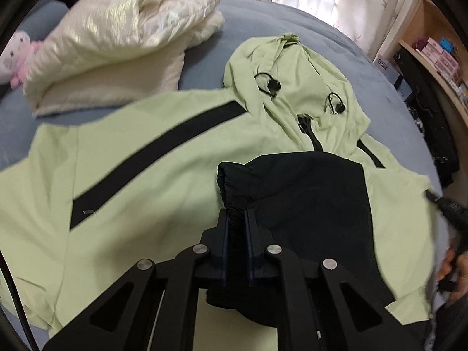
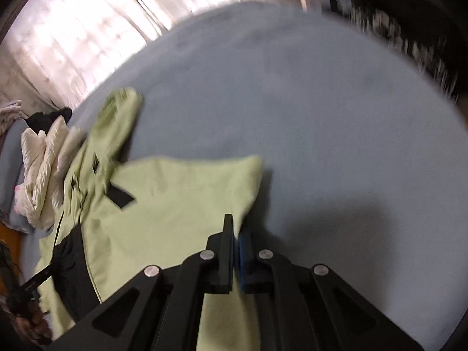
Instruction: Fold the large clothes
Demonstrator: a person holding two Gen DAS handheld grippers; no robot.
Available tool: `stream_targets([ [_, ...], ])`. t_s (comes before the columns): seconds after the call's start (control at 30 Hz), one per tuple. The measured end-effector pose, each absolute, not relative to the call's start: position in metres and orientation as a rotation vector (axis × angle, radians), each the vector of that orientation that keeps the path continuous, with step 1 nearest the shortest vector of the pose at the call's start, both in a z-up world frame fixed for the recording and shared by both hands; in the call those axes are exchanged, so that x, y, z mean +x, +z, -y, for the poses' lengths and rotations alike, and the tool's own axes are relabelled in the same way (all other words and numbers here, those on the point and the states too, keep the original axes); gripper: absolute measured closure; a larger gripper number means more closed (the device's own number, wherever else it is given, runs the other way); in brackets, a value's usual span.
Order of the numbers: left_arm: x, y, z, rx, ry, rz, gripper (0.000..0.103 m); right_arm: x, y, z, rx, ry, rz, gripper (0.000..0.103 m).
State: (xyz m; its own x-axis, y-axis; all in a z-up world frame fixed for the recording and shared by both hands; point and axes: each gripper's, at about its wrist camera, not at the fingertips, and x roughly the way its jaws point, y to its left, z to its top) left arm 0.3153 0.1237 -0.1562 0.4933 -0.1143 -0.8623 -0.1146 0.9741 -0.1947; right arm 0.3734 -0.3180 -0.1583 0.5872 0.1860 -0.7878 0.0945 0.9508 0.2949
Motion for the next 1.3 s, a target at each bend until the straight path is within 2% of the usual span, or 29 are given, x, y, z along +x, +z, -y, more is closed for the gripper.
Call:
stream_targets([
  [0.2,0.313,-0.176,-0.120,-0.170,0.075,-1.069,0.091,0.387,-0.193,0.317,0.241,0.012,-1.073,0.100],
  [0.37,0.306,-0.159,-0.126,-0.180,0.069,-1.120,0.082,0.366,-0.165,0.328,0.310,0.029,-1.091,0.094],
  [0.43,0.302,-0.149,-0.128,-0.168,0.089,-1.107,0.078,0.351,-0.149,0.325,0.291,0.041,-1.082,0.083],
  [0.47,0.297,-0.142,-0.130,-0.156,0.096,-1.092,0.074,0.345,-0.143,0.324,0.280,0.046,-1.083,0.067],
  [0.5,0.293,-0.140,-0.127,-0.149,0.095,-1.088,0.071,0.337,-0.139,0.323,0.266,0.052,-1.083,0.046],
  [0.57,0.282,-0.137,-0.128,-0.143,0.077,-1.089,0.054,0.321,-0.134,0.323,0.246,0.062,-1.077,0.029],
  [0.7,0.275,-0.156,-0.123,-0.146,0.050,-1.141,0.053,0.296,-0.156,0.324,0.258,0.096,-1.161,0.029],
  [0.73,0.272,-0.165,-0.121,-0.154,0.037,-1.173,0.054,0.291,-0.161,0.323,0.263,0.107,-1.179,0.029],
  [0.77,0.269,-0.169,-0.118,-0.159,0.030,-1.180,0.061,0.285,-0.169,0.320,0.252,0.123,-1.200,0.030],
  [0.83,0.264,-0.171,-0.113,-0.148,0.019,-1.162,0.070,0.277,-0.176,0.313,0.204,0.154,-1.206,0.054],
  [0.87,0.261,-0.169,-0.108,-0.125,0.023,-1.149,0.070,0.273,-0.179,0.309,0.175,0.172,-1.212,0.083],
  [0.9,0.258,-0.168,-0.105,-0.111,0.028,-1.141,0.070,0.270,-0.178,0.308,0.159,0.167,-1.202,0.091],
  [1.0,0.250,-0.173,-0.097,-0.069,0.026,-1.127,0.070,0.264,-0.175,0.312,0.135,0.123,-1.158,0.093],
  [1.13,0.245,-0.174,-0.082,0.052,0.045,-1.110,0.067,0.265,-0.187,0.312,0.146,0.068,-1.202,0.091],
  [1.2,0.240,-0.164,-0.079,0.083,0.059,-1.101,0.067,0.261,-0.174,0.303,0.086,0.003,-1.203,0.079],
  [1.3,0.228,-0.139,-0.082,0.087,0.118,-1.027,0.067,0.249,-0.149,0.292,0.056,-0.050,-1.147,0.076],
])
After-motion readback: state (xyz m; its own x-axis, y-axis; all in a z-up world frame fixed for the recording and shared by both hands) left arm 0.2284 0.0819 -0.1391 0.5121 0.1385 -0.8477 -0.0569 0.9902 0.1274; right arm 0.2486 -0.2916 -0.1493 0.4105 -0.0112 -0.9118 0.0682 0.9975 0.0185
